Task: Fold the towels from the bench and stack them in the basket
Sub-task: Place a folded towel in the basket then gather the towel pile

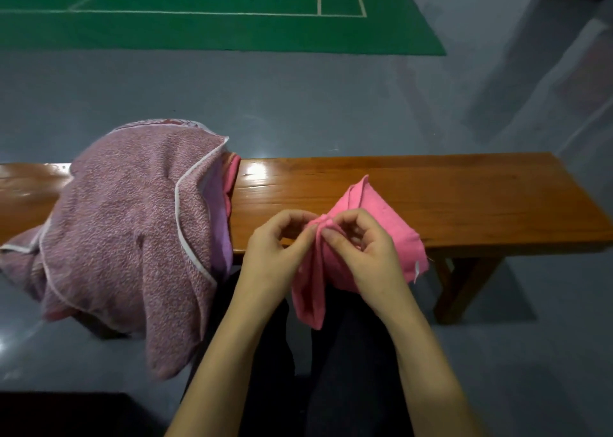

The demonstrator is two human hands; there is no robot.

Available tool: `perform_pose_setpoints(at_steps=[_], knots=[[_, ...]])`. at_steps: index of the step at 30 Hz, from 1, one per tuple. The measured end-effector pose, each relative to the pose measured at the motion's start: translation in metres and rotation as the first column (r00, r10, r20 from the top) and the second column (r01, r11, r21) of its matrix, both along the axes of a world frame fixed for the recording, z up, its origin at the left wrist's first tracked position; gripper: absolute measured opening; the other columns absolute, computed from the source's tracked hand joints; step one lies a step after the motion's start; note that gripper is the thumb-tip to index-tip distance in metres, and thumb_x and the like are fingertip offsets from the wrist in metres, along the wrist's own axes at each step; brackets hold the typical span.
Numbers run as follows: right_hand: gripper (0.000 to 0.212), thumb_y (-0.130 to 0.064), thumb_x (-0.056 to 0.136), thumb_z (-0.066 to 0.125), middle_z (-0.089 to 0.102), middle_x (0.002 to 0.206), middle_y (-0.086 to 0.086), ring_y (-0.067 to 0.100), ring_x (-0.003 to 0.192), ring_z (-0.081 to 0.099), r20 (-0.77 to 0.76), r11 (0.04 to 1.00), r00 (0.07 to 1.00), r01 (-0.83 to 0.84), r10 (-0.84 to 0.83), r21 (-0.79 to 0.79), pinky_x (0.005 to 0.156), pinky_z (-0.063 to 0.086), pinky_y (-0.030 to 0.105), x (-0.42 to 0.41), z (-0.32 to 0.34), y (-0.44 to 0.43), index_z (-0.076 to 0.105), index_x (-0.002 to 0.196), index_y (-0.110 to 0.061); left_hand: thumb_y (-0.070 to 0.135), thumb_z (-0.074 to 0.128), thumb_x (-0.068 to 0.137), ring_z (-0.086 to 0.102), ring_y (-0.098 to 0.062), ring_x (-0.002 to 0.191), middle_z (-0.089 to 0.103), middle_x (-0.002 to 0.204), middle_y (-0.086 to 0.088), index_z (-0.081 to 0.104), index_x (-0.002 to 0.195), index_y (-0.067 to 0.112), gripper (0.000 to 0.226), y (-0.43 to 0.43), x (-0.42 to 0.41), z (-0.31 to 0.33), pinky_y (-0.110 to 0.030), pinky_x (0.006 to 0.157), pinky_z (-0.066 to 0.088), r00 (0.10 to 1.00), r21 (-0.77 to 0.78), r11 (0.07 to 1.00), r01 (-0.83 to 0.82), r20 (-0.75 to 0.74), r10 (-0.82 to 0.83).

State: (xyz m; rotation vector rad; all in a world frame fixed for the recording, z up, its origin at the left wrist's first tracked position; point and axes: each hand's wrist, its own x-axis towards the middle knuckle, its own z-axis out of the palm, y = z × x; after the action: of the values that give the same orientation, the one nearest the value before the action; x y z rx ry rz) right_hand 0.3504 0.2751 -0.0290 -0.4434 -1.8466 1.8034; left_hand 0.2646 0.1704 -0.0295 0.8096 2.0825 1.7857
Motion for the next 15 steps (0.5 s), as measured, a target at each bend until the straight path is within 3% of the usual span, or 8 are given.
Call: perform_pose_setpoints(at_steps=[10,13,15], knots=[[0.023,-0.003,0.086,0.064,0.063,0.079,-0.016,-0.002,0.08,0.06,0.01,0.998,0.999,0.035,-0.036,0.061,0.073,0.045,0.013,0.009,0.001,-0.009,0.057,0.082,-0.024,0.017,0.061,0.084,0.061,-0.003,0.084,0.068,0.086,0.014,0.064,0.086,0.028,0.012,-0.011,0.015,0.012,-0.016,0.075,0.047,0.997,0.052,0.996,0.069,-0.047,-0.067],[0.027,-0.006,0.087,0.064,0.064,0.09,-0.011,0.001,0.092,0.062,0.037,0.999,0.999,0.011,-0.012,0.035,0.081,0.049,0.018,0.012,0.003,-0.01,0.058,0.097,-0.03,0.017,0.061,0.082,0.062,-0.006,0.085,0.07,0.087,0.012,0.067,0.087,0.026,0.012,-0.015,0.014,0.013,-0.016,0.077,0.047,0.994,0.029,0.996,0.084,-0.071,-0.082],[0.037,-0.004,0.088,0.062,0.065,0.09,-0.02,-0.005,0.092,0.06,0.053,0.994,0.998,-0.04,0.035,0.097,0.083,0.047,0.014,0.013,0.005,-0.01,0.06,0.104,-0.038,0.017,0.06,0.082,0.064,-0.008,0.086,0.071,0.088,0.011,0.068,0.088,0.024,0.012,-0.017,0.015,0.013,-0.019,0.079,0.048,0.994,0.019,0.996,0.087,-0.076,-0.085]])
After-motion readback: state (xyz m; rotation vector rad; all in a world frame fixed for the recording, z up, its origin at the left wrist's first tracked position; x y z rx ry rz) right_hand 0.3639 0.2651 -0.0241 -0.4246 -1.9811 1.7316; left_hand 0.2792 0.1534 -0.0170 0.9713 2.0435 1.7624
